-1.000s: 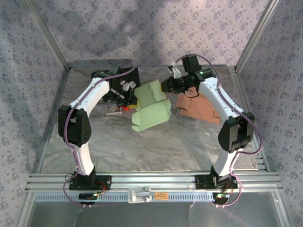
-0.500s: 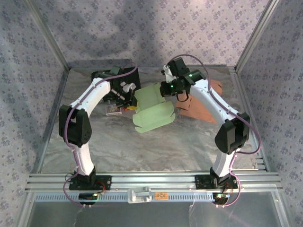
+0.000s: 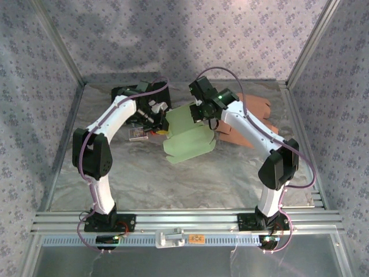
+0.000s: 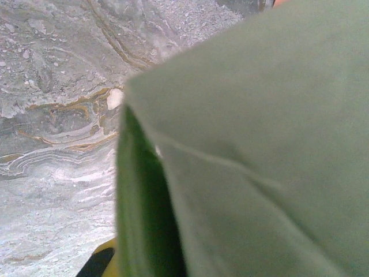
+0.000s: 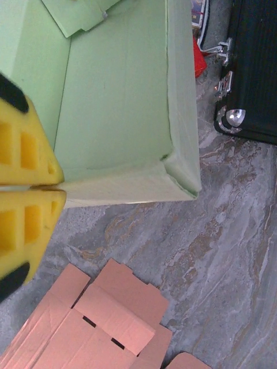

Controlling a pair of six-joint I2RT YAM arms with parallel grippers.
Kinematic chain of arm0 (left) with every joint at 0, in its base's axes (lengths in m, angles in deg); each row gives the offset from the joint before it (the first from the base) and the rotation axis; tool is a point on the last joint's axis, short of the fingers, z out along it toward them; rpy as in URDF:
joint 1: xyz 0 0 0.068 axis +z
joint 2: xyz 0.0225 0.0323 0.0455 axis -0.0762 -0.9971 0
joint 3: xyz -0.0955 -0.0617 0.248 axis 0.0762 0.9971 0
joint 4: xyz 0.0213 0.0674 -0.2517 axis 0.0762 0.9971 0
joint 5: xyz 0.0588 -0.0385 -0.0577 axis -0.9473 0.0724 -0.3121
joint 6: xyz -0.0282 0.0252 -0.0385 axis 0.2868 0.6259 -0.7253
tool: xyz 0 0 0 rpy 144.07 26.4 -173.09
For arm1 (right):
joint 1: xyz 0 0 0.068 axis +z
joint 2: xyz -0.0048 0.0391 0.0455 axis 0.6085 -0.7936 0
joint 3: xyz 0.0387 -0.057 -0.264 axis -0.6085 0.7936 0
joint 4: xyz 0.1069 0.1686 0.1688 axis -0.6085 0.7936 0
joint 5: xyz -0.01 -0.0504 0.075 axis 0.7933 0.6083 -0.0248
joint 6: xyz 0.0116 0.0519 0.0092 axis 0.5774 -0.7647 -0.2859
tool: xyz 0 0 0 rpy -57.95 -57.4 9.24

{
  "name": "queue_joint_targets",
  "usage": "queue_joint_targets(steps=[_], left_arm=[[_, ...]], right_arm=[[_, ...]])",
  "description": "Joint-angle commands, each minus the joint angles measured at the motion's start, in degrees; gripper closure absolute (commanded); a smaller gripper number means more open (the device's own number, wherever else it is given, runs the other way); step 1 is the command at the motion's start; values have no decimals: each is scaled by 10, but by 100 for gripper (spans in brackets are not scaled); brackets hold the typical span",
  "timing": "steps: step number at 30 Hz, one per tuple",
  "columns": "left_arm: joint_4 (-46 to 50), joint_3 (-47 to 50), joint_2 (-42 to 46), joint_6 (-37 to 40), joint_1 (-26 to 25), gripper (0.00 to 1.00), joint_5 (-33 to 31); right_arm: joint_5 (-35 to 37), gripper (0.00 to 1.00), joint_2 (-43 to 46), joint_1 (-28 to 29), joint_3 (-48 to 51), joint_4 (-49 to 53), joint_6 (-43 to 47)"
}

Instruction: Fold the paper box

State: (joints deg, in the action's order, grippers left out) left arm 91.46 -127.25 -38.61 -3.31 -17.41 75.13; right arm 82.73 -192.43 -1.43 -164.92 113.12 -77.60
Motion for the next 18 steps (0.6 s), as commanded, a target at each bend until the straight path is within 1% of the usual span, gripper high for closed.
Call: queue_joint_targets(steps=[1,3,7,8,11,12,13,18], left_arm=[[0,-22,6,16,-9,100,39],[0,-22,6,16,-10,100,39],[0,-23,7,16,-13,100,39],[1,-23,8,16,-14,100,38],[2,-24,7,15,-16,100,34],[3,-24,7,14,-17,100,32],[3,-25,7,12,-18,100,30],[-1,-28,4,0,-29,100,23]], right_arm=[[-8,84,-25,-12,-28,19,5],[-12,80,-33,-13,-39,25,11],[-4,81,-42,-14,-51,32,9],[6,83,-45,-14,-56,34,9],[42,96,-54,-10,-71,45,11],[63,99,-56,-7,-76,47,12],[84,100,-60,-2,-81,53,15],[241,100,-102,33,-135,130,-13]])
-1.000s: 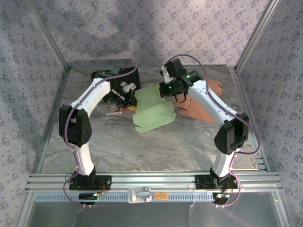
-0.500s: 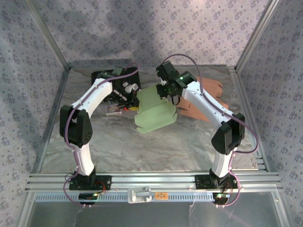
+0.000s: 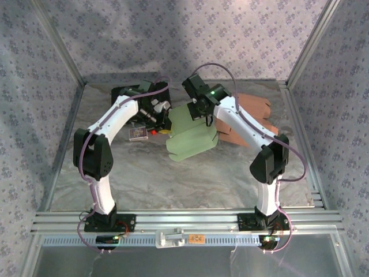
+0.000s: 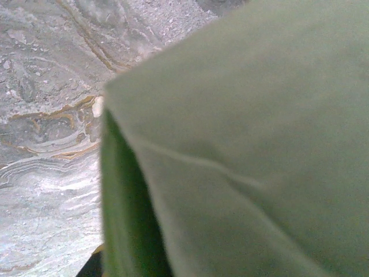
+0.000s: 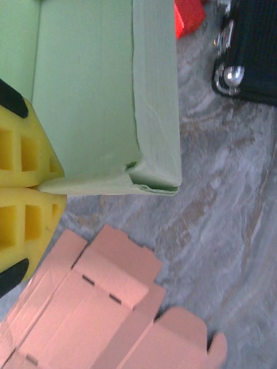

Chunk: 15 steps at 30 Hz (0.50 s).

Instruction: Fold the paper box

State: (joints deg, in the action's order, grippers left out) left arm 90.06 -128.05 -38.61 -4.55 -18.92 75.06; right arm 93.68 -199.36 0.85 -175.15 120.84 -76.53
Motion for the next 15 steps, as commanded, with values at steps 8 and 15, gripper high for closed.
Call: queue_joint_targets(steps=[8,15], left_arm=[[8,-18,4,3,-22,100,16],[7,-18,6,1,-23,100,15]], right_arm=[[110,90,-40,22,-47,62,-18],[113,83,-45,21,-42,75,-13]])
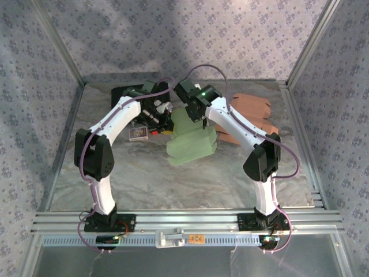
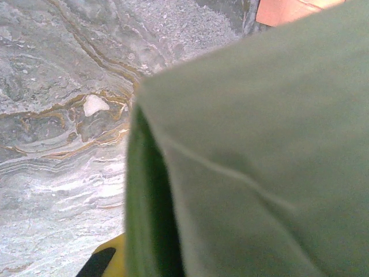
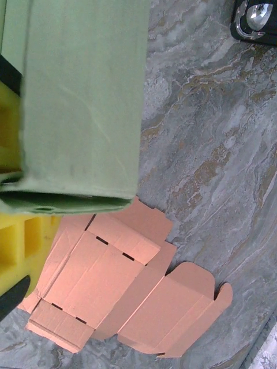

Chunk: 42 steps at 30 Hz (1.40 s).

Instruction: Fold the paper box

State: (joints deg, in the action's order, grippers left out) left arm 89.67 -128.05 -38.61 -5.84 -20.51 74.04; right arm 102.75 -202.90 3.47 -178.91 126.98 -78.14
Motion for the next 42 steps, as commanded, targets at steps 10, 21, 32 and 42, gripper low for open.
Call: queue_joint_targets(steps=[10,21,32,42], left_arm=[[12,-20,4,11,-9,100,23],[15,-26,-2,7,-8,100,13],[25,-40,-14,11,-9,100,14],[28,-40,-18,14,-9,100,13]], right_arm=[[107,100,-27,11,-15,38,3],[-4,66,37,11,49,35,-5],[-59,65,80,2,90,24,-25],[-104,74,105,-11,98,30,-32]])
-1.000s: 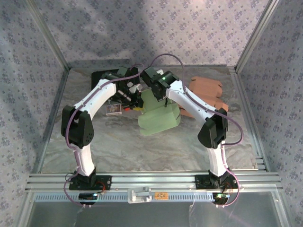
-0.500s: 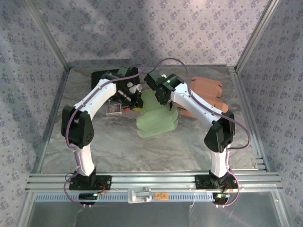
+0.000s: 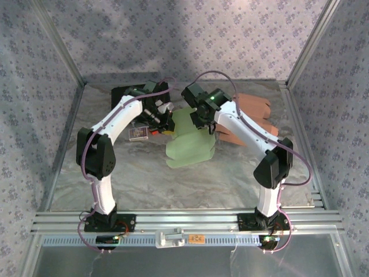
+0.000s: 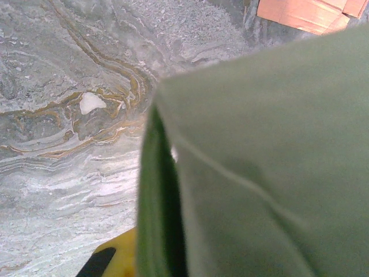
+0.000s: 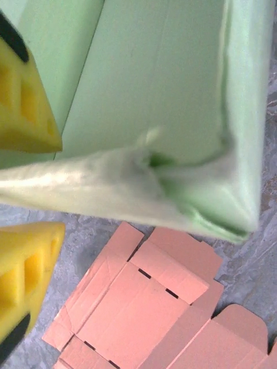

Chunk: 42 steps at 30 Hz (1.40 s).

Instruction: Fold the paper box

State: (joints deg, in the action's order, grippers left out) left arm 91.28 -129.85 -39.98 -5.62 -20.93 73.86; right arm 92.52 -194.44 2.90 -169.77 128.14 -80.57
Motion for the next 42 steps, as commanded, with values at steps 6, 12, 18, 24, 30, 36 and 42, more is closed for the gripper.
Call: queue_joint_targets(steps=[6,12,18,24,30,36,42], left_arm=[[12,-30,-8,11,-8,100,18],[12,-32,-11,4,-12,100,12],[-4,-19,-8,-16,-18,100,-4],[-67,48,4,-67,-39,100,-57],[-194,157,12,-115,-71,99,-91],[-300,223,7,-144,-95,86,-106],[-353,250,59,-154,-106,72,-123]], right_arm=[[86,89,-15,-1,-5,35,-1],[167,100,-45,19,-31,48,-15],[160,100,-43,27,-9,37,-30],[121,100,6,28,130,-37,-78],[93,100,49,26,267,-112,-123],[63,100,41,16,325,-140,-140],[31,100,35,-7,352,-154,-146]])
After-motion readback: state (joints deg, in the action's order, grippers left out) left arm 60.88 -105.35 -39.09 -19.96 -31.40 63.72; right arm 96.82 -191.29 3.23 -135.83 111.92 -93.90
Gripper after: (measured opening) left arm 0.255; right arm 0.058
